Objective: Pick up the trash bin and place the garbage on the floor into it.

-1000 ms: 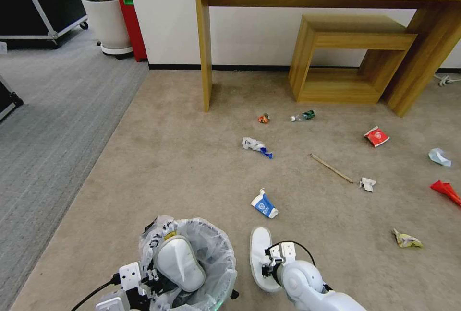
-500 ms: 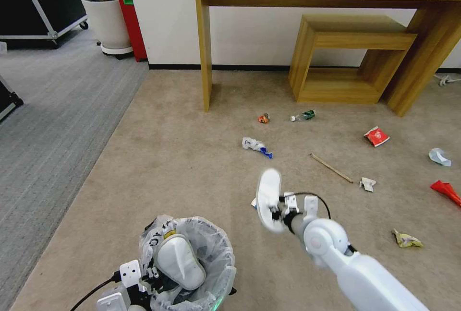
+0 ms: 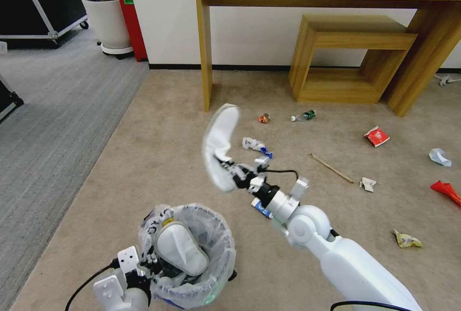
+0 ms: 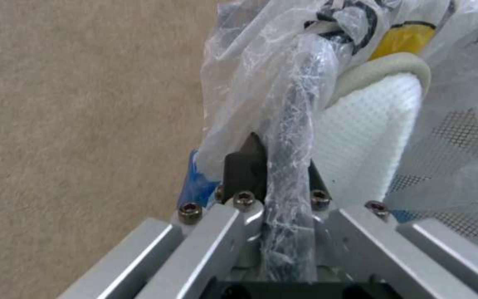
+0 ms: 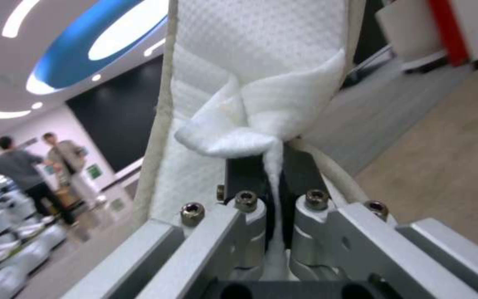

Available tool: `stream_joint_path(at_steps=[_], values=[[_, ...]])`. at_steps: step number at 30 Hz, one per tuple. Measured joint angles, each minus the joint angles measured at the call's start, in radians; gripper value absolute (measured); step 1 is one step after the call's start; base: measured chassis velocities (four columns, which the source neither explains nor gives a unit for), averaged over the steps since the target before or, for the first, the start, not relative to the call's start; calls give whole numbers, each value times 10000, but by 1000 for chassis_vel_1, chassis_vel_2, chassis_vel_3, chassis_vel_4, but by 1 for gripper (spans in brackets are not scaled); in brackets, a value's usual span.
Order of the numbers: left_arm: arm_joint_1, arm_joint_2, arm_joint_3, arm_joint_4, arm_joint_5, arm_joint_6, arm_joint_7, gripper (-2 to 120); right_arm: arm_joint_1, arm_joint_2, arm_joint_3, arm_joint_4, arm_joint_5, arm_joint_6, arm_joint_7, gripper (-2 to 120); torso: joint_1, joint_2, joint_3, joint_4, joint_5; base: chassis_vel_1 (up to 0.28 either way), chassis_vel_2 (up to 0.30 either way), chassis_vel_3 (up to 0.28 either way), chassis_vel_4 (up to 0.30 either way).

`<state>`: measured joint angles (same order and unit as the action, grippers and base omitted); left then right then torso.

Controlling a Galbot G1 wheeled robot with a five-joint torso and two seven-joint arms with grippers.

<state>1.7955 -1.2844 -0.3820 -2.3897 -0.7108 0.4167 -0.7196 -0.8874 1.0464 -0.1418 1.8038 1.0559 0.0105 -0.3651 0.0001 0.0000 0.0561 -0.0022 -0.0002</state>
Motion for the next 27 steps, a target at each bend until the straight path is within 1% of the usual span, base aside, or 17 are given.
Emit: stream_joint_path(at_steps=[1,2,4,5,6,9,10,12,13,16,18,20,27], values=[[-158,44,-95,-115,-362,72,-180,0,43,0,-204,22,-9,-18,-80,0,0,0,-1,0,1,0,0,0,0],[-158,44,-95,-115,-362,72,-180,0,43,0,-204,22,-9,-18,-80,0,0,0,-1,0,1,0,0,0,0],[-259,93,-199,-233,-683,122,-291,0,57,-7,-334,54,-17,-63,-211,0,0,0,0,1,0,0,0,0,0],[-322,164,-339,-381,-1008,143,-402,0,52,-29,-367,91,-8,-89,-411,0,0,0,-1,0,1,0,0,0,0],[-322,164,-339,-381,-1008,143,-402,0,52,-29,-367,91,-8,-89,-411,0,0,0,-1,0,1,0,0,0,0],[-430,313,-599,-660,-1634,195,-555,0,-37,-140,-435,135,-66,-81,-996,0,-1,0,-1,0,2,0,0,0,0],[-430,313,-599,-660,-1634,195,-555,0,-37,-140,-435,135,-66,-81,-996,0,-1,0,-1,0,2,0,0,0,0],[-604,449,-752,-929,-2166,312,-761,0,-130,-239,-516,133,-292,99,-1604,0,0,0,-1,0,1,0,0,0,0],[-604,449,-752,-929,-2166,312,-761,0,-130,-239,-516,133,-292,99,-1604,0,0,0,-1,0,1,0,0,0,0],[-727,658,-971,-1118,-2827,501,-1076,0,-216,-275,-699,122,-649,523,-1925,0,0,0,-1,-1,2,0,0,0,0],[-716,669,-989,-1121,-2862,516,-1091,0,-221,-270,-734,109,-697,592,-1927,0,0,0,-1,-1,1,0,0,0,0],[-516,685,-1042,-1129,-2922,597,-1123,0,-210,-199,-911,-6,-907,888,-1851,0,0,0,-1,-1,2,0,0,0,0],[-120,545,-986,-1130,-2749,648,-1102,0,-144,-71,-1190,-146,-1122,1059,-1665,0,-1,0,-2,0,1,0,0,0,0]])
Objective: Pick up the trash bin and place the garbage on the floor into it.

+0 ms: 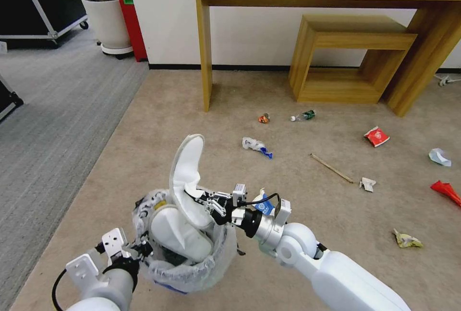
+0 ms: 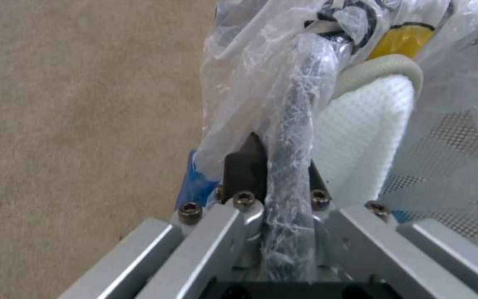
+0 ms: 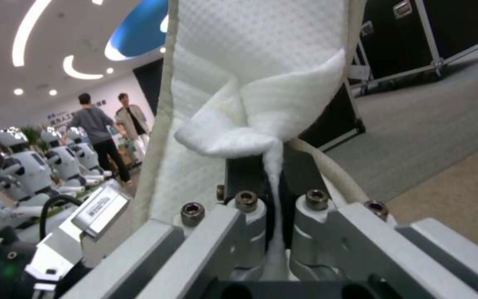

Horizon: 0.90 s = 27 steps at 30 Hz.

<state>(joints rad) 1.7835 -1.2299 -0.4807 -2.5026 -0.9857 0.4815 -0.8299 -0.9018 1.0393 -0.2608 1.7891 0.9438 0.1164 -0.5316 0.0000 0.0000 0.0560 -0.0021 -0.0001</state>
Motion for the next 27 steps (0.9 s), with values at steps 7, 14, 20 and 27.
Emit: stream_joint_path(at_steps=[7,14,20,27], values=[[235,-149,130,4,299,0,78,0,-32,-36,-280,-191,-365,163,42,0,0,0,0,0,1,0,0,0,0],[572,-333,375,17,721,-2,110,0,-266,-397,-26,-205,-997,147,-1453,18,-1,1,0,0,1,0,0,0,0],[666,-374,390,20,848,-2,126,0,-243,-513,56,-176,-1020,54,-1596,36,-1,0,0,0,1,0,0,0,0],[775,-409,401,24,991,-11,141,0,-118,-556,57,-138,-1006,-3,-1005,63,0,0,1,0,2,0,0,0,0]])
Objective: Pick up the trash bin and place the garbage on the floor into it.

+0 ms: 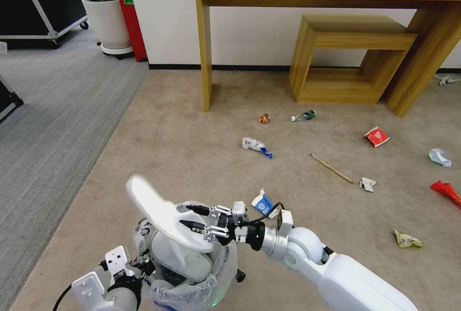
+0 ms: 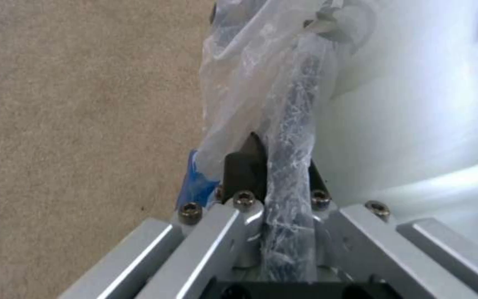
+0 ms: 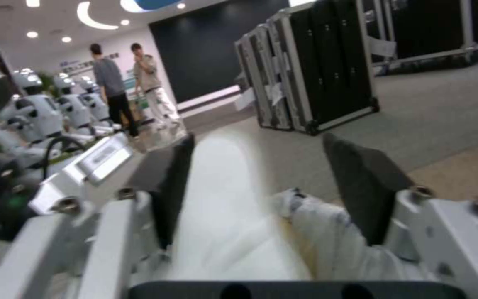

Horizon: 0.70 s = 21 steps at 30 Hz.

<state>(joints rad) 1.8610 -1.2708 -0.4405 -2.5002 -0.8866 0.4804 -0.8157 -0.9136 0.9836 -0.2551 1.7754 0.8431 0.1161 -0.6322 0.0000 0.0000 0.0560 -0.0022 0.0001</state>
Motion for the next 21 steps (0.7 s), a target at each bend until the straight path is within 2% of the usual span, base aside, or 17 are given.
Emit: stream_joint_path(at_steps=[1,2,4,5,6,10,12,13,14,16,17,20,21], values=[[0,0,0,0,0,0,0,0,0,0,0,0,0,0,0,63,0,0,0,0,0,0,0,0,0],[14,-23,43,1,58,-10,9,0,43,0,-15,0,9,-4,232,71,0,0,0,0,0,0,0,0,0],[20,-75,106,1,140,-28,17,0,117,-12,-44,5,16,-6,612,80,0,0,0,0,0,0,0,0,0],[20,-75,106,1,140,-28,17,0,117,-12,-44,5,16,-6,612,80,0,0,0,0,0,0,0,0,0],[20,-92,123,1,159,-32,19,0,154,-37,-53,37,45,-8,768,86,0,0,0,0,0,0,0,0,0],[16,-85,108,1,144,-36,26,0,310,-103,60,184,171,-16,1180,96,0,0,0,0,0,0,0,0,0],[-10,-42,35,1,97,-43,27,0,463,-131,281,294,233,-82,1644,99,0,0,0,0,0,0,0,0,0],[-33,9,-54,1,86,-54,47,0,687,-168,625,414,381,-360,2322,100,0,0,1,0,1,0,0,0,0],[-33,9,-54,1,86,-54,47,0,687,-168,625,414,381,-360,2322,100,0,0,1,0,1,0,0,0,0],[-47,46,-158,2,195,-54,159,0,991,-241,1169,538,469,-782,3282,100,0,0,1,1,-3,0,0,0,0],[-47,46,-158,2,195,-54,159,0,991,-241,1169,538,469,-782,3282,100,0,0,1,1,-3,0,0,0,0],[-117,162,-348,1,571,-45,330,0,1094,-384,2048,639,337,-1189,4700,100,0,0,1,3,-2,0,0,0,0],[-117,162,-348,1,571,-45,330,0,1094,-384,2048,639,337,-1189,4700,100,0,0,1,3,-2,0,0,0,0]])
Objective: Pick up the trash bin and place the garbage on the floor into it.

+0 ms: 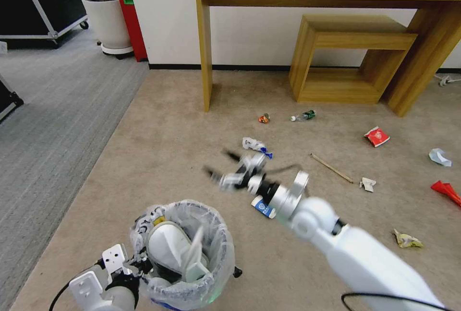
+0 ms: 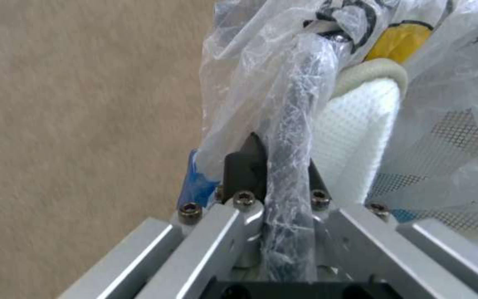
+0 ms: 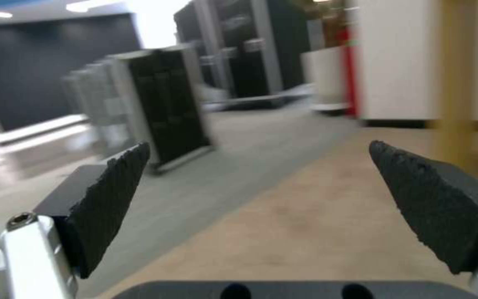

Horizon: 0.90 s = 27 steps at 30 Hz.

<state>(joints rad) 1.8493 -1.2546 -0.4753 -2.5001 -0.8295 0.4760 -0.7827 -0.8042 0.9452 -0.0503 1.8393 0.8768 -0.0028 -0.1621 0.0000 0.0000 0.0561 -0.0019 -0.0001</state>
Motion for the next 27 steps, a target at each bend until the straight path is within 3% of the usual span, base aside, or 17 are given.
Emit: stream_joint_path(at_steps=[8,16,19,22,23,26,27], values=[[-51,214,-161,0,550,-218,472,0,-1510,-377,2092,331,-1612,-1338,2800,100,0,0,0,-2,4,0,0,0,0],[45,243,-84,0,974,-201,905,0,-2906,-270,3624,173,-2823,-1405,3424,100,0,0,-1,-2,3,0,0,0,0],[60,221,-43,1,965,-194,948,0,-3540,-17,4365,183,-3126,-991,3369,100,0,0,-1,-2,2,0,0,0,0],[45,128,9,1,848,-186,979,0,-4650,792,5646,470,-4241,300,3318,100,0,0,-1,-2,1,0,0,0,0],[45,128,9,1,848,-186,979,0,-4650,792,5646,470,-4241,300,3318,100,0,0,-1,-2,1,0,0,0,0],[-48,117,-95,1,688,-178,1036,0,-5667,1995,6691,854,-5703,1913,3204,100,0,0,-2,-4,3,0,0,0,0],[-48,117,-95,1,688,-178,1036,0,-5667,1995,6691,854,-5703,1913,3204,100,0,0,-2,-4,3,0,0,0,0]])
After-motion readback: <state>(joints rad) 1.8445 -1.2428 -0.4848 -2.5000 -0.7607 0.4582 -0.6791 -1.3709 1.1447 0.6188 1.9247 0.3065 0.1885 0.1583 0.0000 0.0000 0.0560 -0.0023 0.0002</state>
